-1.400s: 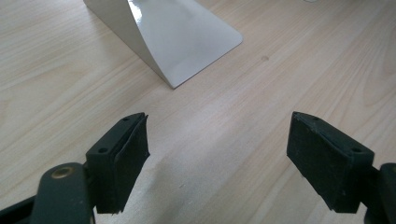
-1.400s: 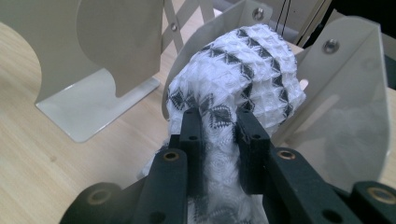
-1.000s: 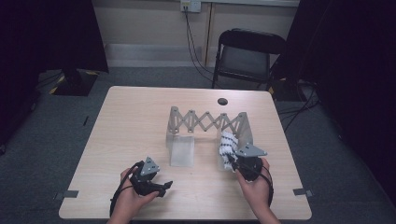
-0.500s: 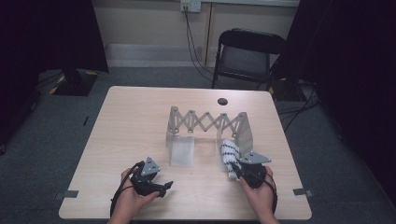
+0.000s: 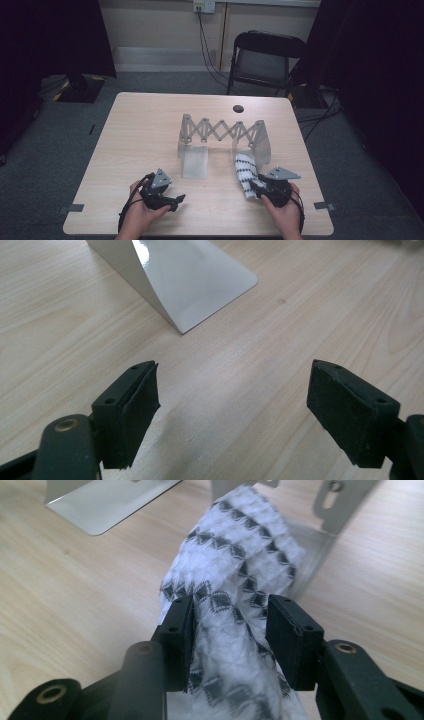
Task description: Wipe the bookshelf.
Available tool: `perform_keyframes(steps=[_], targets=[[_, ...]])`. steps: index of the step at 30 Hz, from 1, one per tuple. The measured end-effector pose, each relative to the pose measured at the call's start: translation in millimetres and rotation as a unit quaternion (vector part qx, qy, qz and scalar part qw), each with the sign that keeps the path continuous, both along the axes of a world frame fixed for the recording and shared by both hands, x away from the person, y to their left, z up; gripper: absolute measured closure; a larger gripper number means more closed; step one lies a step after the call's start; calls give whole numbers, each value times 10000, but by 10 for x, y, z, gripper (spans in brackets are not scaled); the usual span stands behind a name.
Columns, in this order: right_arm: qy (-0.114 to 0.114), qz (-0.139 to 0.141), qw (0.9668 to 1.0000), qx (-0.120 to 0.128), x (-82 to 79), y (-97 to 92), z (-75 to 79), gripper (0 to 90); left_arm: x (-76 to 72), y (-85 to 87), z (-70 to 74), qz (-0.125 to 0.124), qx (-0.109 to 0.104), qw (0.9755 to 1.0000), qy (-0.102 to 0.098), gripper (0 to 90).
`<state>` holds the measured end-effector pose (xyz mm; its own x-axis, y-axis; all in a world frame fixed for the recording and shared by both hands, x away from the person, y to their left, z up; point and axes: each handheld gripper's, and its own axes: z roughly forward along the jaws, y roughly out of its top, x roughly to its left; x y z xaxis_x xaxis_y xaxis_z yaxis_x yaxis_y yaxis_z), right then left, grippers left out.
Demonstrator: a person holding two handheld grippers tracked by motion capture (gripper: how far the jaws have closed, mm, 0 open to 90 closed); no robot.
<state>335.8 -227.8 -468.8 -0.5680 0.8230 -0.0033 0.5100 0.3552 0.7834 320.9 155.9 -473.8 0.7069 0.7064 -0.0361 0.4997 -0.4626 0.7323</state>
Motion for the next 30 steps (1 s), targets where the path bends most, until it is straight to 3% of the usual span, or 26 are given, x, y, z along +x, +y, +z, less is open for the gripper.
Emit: perform_keyframes(steps=[3, 11, 20, 30], targets=[[-38, -87, 9999, 55, 25, -57, 42, 547, 6, 5, 10, -37, 75, 10000, -25, 206], [-177, -345, 9992, 46, 232, -79, 115, 584, 5, -4, -12, -11, -14, 10000, 15, 207], [-412, -489, 9979, -82, 312, -108, 154, 724, -1, -4, -8, 0, -15, 10000, 13, 207], [-409, -619, 9972, -58, 413, -311, 192, 812, 8, -4, -15, -37, 44, 10000, 37, 207]])
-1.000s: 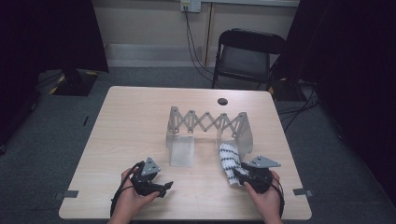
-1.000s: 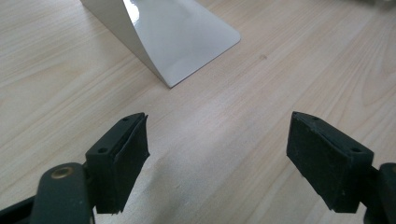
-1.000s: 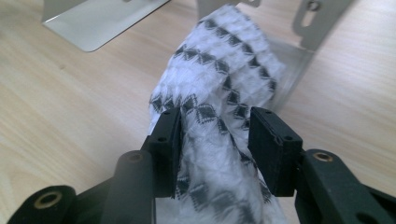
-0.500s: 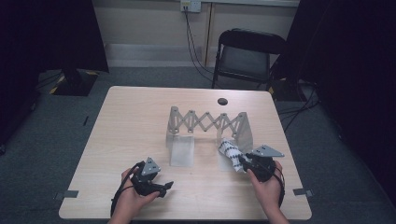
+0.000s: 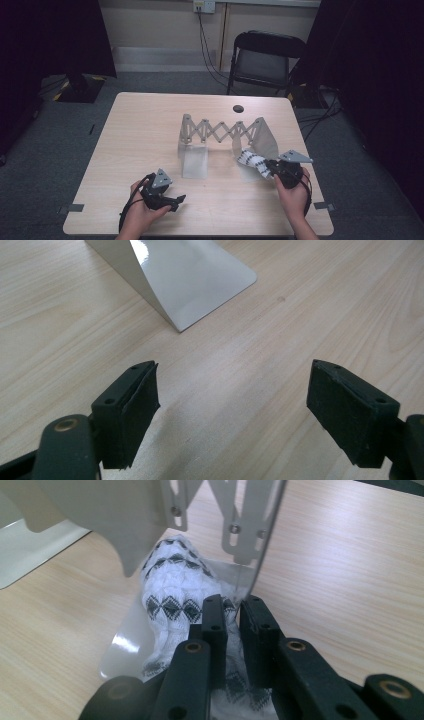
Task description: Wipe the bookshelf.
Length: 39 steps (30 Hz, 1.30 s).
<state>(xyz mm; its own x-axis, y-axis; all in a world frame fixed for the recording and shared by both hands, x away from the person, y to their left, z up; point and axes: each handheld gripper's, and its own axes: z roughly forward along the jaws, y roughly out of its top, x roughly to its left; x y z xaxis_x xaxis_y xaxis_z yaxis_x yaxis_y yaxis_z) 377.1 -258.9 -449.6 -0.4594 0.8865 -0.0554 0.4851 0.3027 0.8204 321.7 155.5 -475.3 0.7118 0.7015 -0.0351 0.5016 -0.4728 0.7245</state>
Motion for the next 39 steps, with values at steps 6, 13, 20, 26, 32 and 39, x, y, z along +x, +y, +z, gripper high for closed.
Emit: perform_keyframes(steps=[6, 13, 20, 26, 32, 39], targets=[[16, -62, 10000, 8, 56, -88, 3, 824, -7, -5, 0, 34, -53, 10000, 6, 206], [34, -80, 10000, -40, 101, -134, 9, 824, -11, 15, 13, 71, -50, 10000, -14, 206], [63, 0, 10000, 19, 82, -157, -4, 813, -12, 6, 16, 40, -37, 10000, -23, 206], [95, 116, 9999, 80, -5, -117, -42, 788, -12, -3, 23, 17, -2, 10000, -35, 206], [113, 266, 9995, 131, -103, -55, -75, 745, -15, -6, 22, 26, -18, 10000, -28, 206], [243, 466, 9984, 225, -239, 5, -151, 630, -15, -2, 29, 45, -27, 10000, -59, 205]])
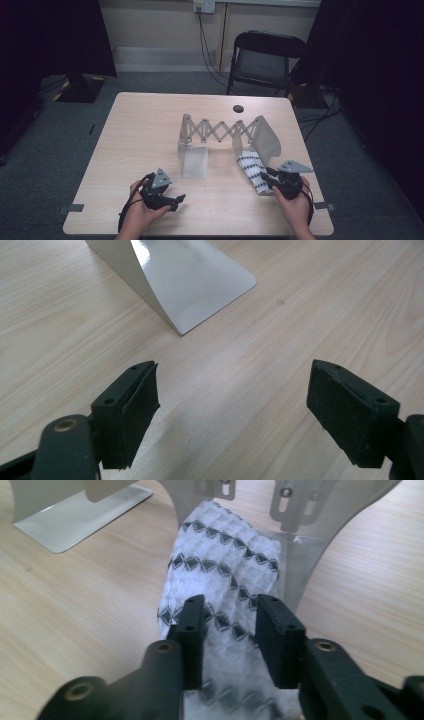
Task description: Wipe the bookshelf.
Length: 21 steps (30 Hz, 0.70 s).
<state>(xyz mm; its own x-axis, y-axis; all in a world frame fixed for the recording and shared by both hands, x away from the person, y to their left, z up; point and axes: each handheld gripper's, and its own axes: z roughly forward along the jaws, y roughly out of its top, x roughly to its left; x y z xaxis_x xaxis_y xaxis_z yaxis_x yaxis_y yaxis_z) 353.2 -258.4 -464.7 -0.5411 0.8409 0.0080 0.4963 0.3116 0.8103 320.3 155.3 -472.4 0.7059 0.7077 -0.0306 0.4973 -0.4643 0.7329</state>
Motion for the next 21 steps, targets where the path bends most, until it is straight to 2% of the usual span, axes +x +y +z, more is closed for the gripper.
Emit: perform_keyframes(steps=[3, 6, 9, 11, 13, 14, 16, 18, 21], targets=[[-13, 109, 9999, 42, -40, 28, -18, 554, 3, -6, 1, -42, 18, 10000, 2, 206], [45, 213, 9998, -10, -56, 75, -61, 529, 2, -19, -2, -48, 17, 10000, 21, 206], [69, 304, 9993, -201, -70, 145, -135, 458, 7, -16, 2, -61, 33, 10000, 7, 206], [121, 336, 9988, -333, -55, 181, -187, 448, 9, -13, 1, -57, 34, 10000, 13, 206], [124, 285, 9980, -544, -40, 207, -228, 485, 8, -10, 3, -59, 28, 10000, -1, 206], [161, 254, 9976, -626, -32, 214, -243, 546, 9, -7, 4, -62, 32, 10000, -2, 205], [170, 204, 9970, -725, -23, 230, -258, 609, 10, -6, 5, -48, 11, 10000, 5, 206], [100, 104, 9958, -901, -12, 243, -249, 700, 9, -6, 2, -37, 4, 10000, 8, 206], [74, -34, 9953, -963, 25, 238, -232, 750, 3, -5, 4, -53, 0, 10000, 10, 206]])
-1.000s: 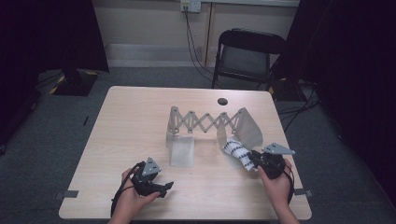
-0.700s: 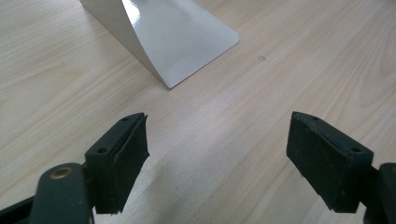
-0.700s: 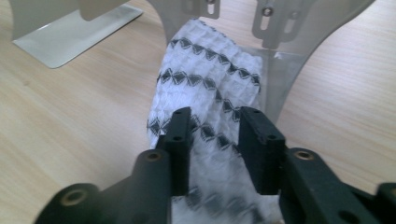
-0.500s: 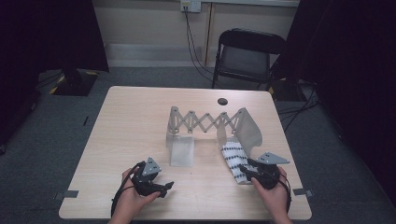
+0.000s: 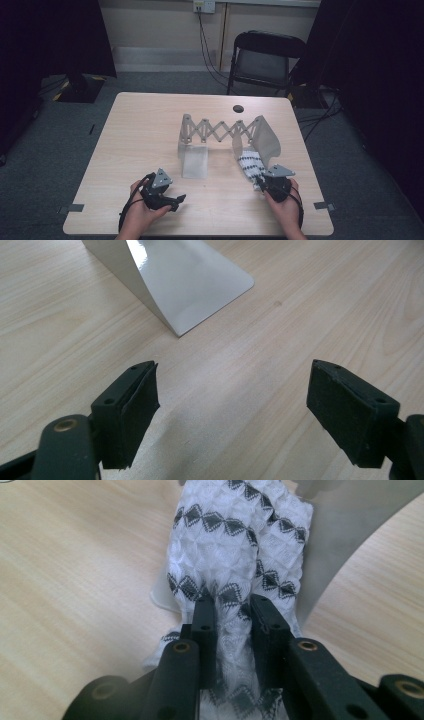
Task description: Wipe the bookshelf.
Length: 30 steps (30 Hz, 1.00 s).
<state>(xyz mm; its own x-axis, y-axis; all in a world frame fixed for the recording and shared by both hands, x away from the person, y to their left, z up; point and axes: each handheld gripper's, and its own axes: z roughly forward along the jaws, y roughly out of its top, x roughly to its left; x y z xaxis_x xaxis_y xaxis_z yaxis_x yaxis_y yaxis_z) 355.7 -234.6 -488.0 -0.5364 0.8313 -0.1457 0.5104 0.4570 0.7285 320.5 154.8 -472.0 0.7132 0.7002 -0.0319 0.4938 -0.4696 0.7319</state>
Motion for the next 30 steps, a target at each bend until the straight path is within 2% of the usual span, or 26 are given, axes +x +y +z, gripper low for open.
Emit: perform_keyframes(steps=[8, 12, 19, 21, 26, 30], targets=[[-46, -142, 9999, -72, 103, -30, 43, 777, 3, 6, -5, 39, -38, 10000, 23, 205], [-193, -207, 9996, 0, 114, -63, 126, 779, 6, 8, 2, 42, -54, 10000, 13, 206], [-492, -183, 9986, 96, 82, -88, 412, 780, 5, -4, -6, 27, -71, 10000, 35, 206], [-596, -143, 9981, 111, 66, -79, 507, 780, 9, 1, 2, -3, -8, 10000, 17, 205], [-875, -77, 9960, 149, 27, -50, 742, 780, 5, -4, -5, 26, -57, 10000, 35, 206], [-1035, -43, 9945, 179, 20, -34, 897, 780, 6, 2, 6, 4, 5, 10000, 9, 205]])
